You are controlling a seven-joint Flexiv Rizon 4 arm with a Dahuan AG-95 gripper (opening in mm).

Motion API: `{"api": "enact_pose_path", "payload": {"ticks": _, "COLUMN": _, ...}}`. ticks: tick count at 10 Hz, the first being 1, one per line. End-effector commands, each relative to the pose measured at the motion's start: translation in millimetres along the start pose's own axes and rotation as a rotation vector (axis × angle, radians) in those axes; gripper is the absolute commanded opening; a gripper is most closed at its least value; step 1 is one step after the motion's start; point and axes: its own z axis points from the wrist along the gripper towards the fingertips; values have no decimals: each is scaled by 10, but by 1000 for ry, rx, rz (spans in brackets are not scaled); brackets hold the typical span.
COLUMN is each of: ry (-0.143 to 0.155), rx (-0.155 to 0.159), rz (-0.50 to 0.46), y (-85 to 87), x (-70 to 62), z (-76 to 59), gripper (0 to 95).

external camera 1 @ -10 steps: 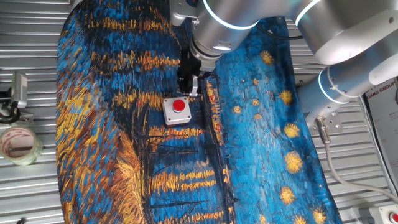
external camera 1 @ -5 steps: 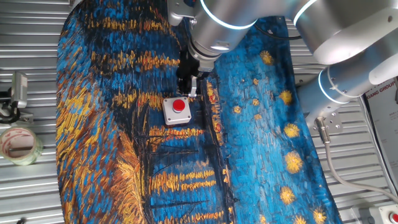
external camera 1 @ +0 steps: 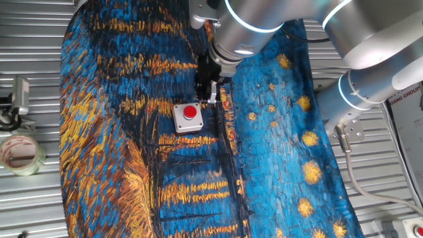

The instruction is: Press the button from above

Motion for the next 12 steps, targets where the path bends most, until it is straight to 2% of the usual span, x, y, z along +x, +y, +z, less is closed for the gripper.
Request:
{"api": "enact_pose_path", "payload": {"ticks": 1, "ry": -3, "rx": 2, "rz": 1, "y": -6, "x": -2, "z": 5, "gripper": 0}}
{"api": "enact_pose_path", "payload": {"ticks": 6, "ry": -2, "rx": 3, "rz": 1, "y": -1, "x": -4, "z": 8, "gripper": 0}}
{"api": "enact_pose_path", "payload": {"ticks": 12, "ry": -3, "rx": 14, "rz": 20, "y": 93, "x": -33, "z": 70, "gripper": 0}}
